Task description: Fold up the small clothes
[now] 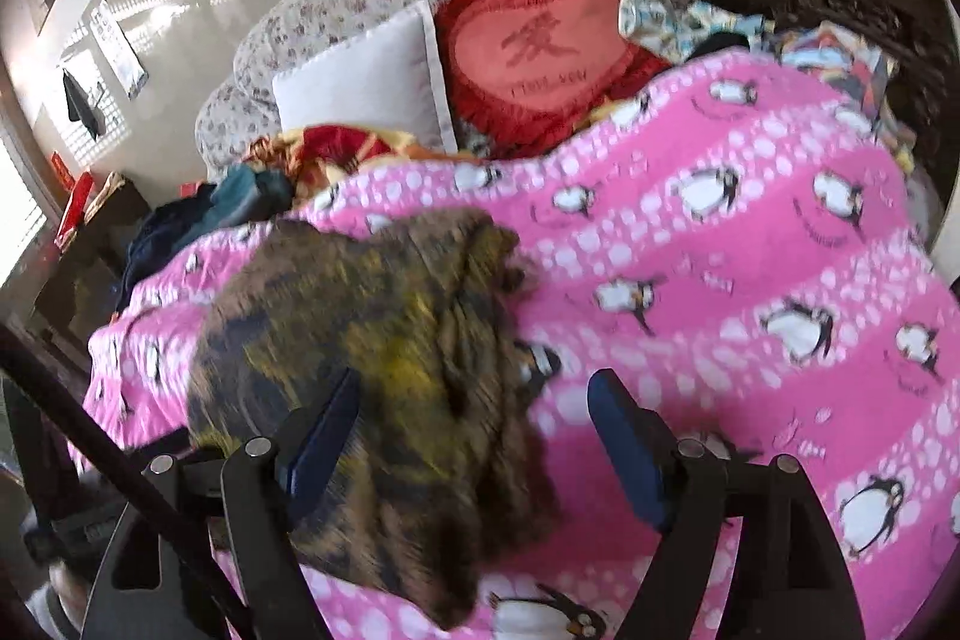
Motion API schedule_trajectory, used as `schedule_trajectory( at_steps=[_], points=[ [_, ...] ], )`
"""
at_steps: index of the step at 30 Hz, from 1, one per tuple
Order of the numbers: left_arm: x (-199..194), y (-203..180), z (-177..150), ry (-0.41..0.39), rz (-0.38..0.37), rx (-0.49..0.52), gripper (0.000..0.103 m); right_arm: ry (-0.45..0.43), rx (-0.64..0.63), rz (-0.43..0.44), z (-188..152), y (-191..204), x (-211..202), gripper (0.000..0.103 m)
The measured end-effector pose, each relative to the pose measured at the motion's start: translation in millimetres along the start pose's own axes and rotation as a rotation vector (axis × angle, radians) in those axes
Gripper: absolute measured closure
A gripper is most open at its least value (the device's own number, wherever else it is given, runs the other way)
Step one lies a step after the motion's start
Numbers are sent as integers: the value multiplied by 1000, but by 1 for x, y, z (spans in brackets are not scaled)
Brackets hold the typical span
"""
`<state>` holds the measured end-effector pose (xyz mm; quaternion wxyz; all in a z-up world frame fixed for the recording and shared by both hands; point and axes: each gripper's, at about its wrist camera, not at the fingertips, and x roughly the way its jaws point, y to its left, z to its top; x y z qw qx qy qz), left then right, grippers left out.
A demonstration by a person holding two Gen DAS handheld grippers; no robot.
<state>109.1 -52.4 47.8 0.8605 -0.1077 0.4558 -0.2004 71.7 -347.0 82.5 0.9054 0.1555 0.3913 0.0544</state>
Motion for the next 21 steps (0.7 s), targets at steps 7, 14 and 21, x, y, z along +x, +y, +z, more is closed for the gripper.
schedule_trajectory(
  at_steps=[7, 14, 21],
  points=[
    [26, -5, 1, 59, -45, -24, 27, 45, 7, 136, -24, 3, 32, 37],
    [-26, -23, -1, 18, -27, 124, 77, 32, 1, 171, -29, 28, 5, 79],
    [-96, 2, -30, 16, -23, 127, 87, 27, -23, 268, -57, 65, -43, 81]
  ],
)
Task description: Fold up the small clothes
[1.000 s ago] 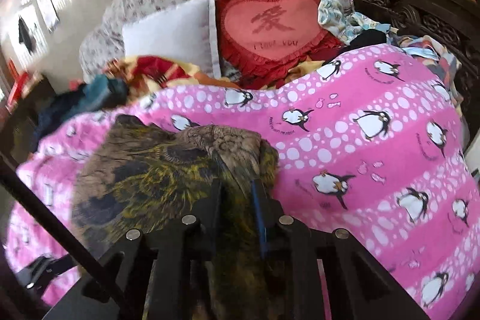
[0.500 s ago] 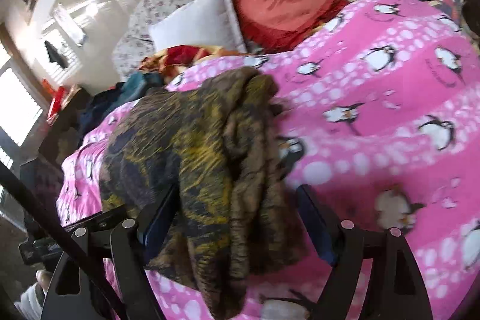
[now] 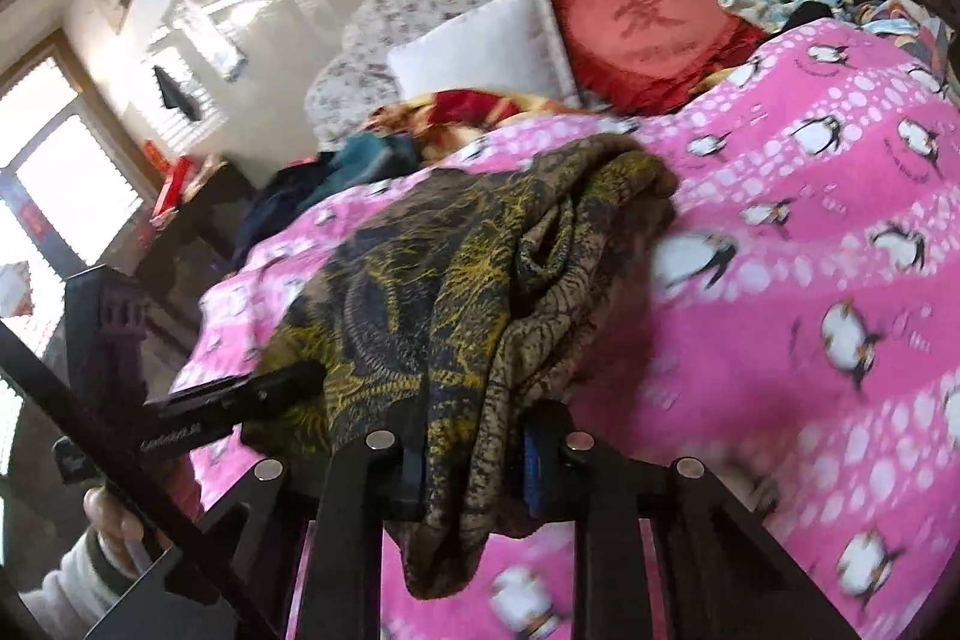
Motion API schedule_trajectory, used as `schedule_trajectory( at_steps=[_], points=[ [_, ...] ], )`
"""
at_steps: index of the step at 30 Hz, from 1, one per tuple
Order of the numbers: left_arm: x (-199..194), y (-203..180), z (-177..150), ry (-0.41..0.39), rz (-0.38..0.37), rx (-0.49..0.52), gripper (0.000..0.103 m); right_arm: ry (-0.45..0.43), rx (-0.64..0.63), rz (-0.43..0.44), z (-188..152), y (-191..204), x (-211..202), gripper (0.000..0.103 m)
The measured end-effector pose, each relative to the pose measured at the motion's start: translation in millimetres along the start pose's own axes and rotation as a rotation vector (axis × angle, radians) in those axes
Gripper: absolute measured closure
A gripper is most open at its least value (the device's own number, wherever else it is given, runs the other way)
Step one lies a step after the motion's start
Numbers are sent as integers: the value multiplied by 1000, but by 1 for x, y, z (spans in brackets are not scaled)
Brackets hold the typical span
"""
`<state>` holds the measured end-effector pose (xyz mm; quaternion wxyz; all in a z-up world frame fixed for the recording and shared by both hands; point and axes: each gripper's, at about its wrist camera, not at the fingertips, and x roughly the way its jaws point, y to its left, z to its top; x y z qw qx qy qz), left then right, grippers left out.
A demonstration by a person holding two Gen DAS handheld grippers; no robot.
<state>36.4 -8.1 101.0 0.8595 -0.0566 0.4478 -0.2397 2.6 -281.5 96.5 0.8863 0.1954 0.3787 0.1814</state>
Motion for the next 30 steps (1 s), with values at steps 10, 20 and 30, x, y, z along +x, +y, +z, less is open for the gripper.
schedule_trajectory(
  at_steps=[10, 20, 30],
  points=[
    [-60, 7, -93, 58, 21, 75, 103, 111, 30, 126, -90, 24, -20, 86],
    [-59, 6, -75, -60, 87, 75, 30, 81, 187, 33, -109, -12, -44, 35],
    [36, 20, -21, 35, 25, 3, 18, -16, 212, -86, -54, -32, -9, 12]
  ],
)
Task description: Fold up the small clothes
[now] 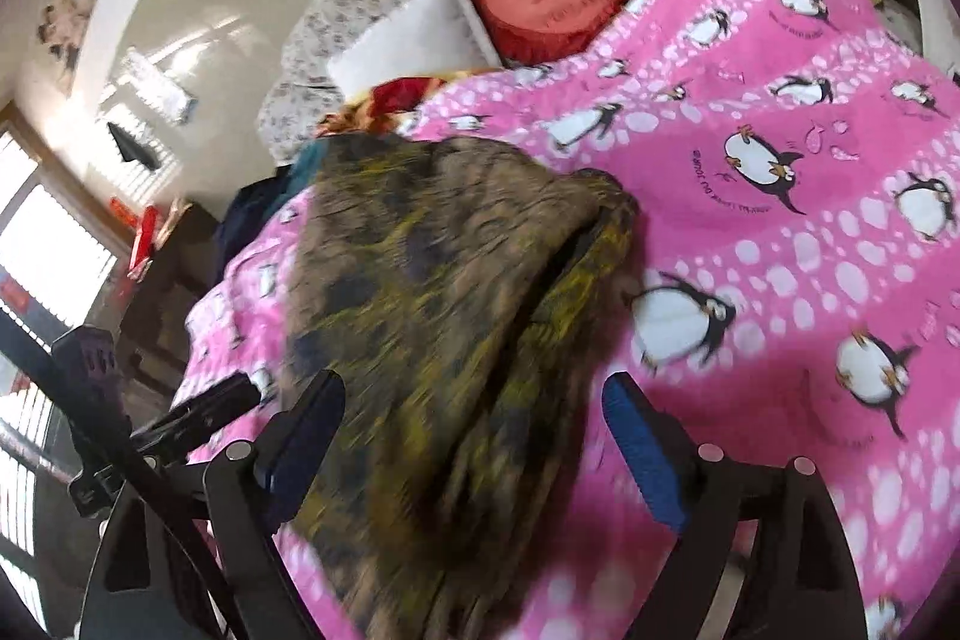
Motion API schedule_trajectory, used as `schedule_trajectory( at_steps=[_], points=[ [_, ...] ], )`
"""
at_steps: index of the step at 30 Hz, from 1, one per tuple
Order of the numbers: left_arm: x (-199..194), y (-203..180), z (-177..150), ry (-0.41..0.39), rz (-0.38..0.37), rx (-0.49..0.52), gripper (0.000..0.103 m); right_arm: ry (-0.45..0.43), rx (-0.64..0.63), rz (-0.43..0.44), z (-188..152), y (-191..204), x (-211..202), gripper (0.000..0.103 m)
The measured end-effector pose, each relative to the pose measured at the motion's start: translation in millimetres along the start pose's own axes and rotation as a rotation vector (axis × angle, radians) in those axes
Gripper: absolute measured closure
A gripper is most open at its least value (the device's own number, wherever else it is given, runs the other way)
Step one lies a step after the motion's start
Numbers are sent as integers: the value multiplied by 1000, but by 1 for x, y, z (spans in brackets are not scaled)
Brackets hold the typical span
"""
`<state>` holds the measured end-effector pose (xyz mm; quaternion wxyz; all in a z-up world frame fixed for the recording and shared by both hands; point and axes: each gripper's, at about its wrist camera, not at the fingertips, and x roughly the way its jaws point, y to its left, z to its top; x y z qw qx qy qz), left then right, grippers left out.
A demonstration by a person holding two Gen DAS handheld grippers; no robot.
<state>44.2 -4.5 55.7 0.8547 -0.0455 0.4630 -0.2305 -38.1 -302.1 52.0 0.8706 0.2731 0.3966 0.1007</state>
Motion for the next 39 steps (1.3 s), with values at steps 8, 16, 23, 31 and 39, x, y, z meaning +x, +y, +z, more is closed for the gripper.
schedule_trajectory(
  at_steps=[8, 16, 23, 31, 39],
  points=[
    [36, 5, -3, 99, -118, -66, 52, 27, 86, 130, 9, -27, 51, 52],
    [-52, -20, -14, 93, -142, -18, 79, 31, 41, 270, 14, 19, 16, 70],
    [-87, 9, -46, 117, -60, -48, 71, 81, -40, 362, 3, 67, 9, 62],
    [-79, 38, -63, 85, 130, -90, 63, 9, -129, -39, -13, 59, 8, 41],
    [-57, 12, -34, 3, 242, 9, 38, 108, -403, -30, -45, 131, 34, 50]
  ],
)
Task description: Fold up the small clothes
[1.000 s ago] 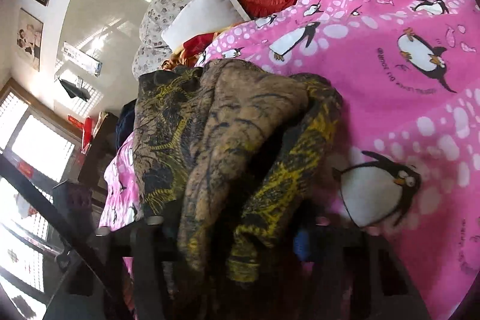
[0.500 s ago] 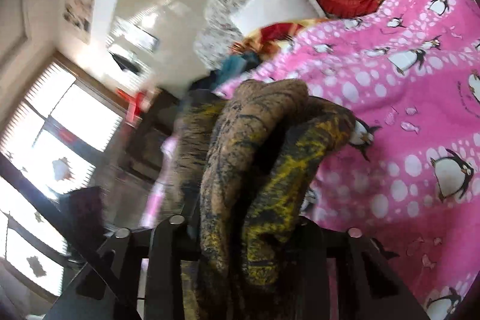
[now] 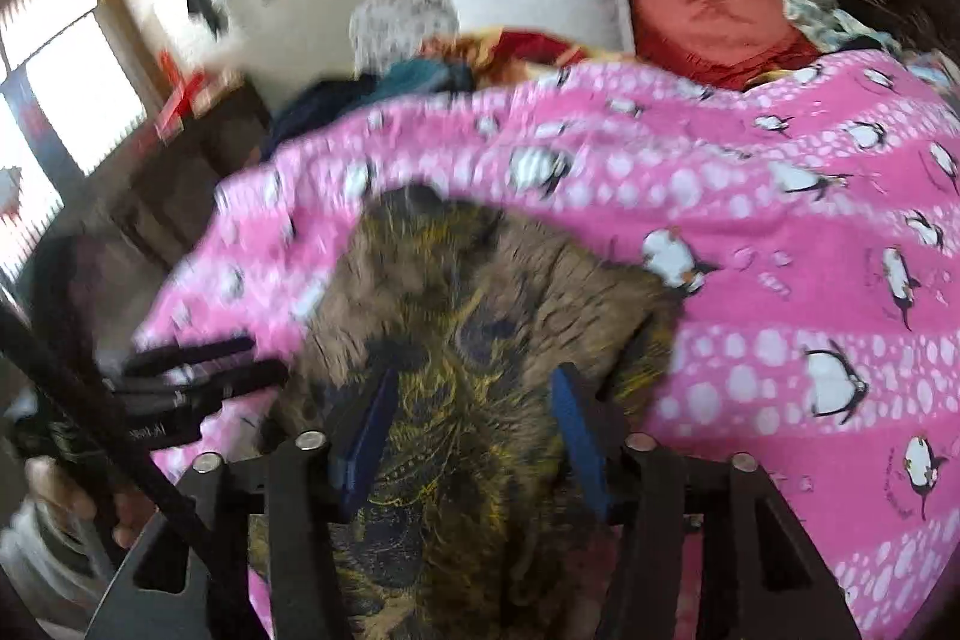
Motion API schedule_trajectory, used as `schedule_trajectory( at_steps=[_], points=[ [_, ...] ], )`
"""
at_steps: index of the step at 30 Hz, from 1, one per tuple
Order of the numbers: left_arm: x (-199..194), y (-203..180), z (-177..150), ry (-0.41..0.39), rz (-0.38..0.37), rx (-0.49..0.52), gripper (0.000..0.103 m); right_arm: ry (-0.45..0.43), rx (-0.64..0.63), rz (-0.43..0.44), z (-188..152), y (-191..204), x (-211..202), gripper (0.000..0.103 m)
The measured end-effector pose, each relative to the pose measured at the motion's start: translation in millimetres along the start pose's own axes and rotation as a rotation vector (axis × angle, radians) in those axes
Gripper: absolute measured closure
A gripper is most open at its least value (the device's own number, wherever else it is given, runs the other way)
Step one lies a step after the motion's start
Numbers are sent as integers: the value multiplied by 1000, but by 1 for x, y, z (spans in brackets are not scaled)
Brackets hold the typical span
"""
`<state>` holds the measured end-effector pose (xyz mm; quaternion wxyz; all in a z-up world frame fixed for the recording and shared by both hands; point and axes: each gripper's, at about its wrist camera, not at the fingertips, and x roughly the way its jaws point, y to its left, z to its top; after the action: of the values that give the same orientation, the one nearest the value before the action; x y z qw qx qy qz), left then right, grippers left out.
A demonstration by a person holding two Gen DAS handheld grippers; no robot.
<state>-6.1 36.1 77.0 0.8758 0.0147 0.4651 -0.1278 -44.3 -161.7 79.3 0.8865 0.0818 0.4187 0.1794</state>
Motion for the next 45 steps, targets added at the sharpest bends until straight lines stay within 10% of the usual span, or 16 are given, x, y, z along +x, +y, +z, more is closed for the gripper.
schedule_trajectory(
  at_steps=[5, 24, 31, 45],
  points=[
    [44, -5, 5, 37, 48, -7, 34, 41, -103, -227, -3, -8, 42, 55],
    [13, -10, -10, -21, 104, -1, 30, 8, -66, -88, -38, 22, -34, 53],
    [10, -11, -30, -4, 111, -11, 30, 112, -78, -190, -78, 13, 4, 43],
    [-15, -7, -51, -28, 114, -18, 27, -23, 15, -128, -62, 18, -48, 35]
  ],
)
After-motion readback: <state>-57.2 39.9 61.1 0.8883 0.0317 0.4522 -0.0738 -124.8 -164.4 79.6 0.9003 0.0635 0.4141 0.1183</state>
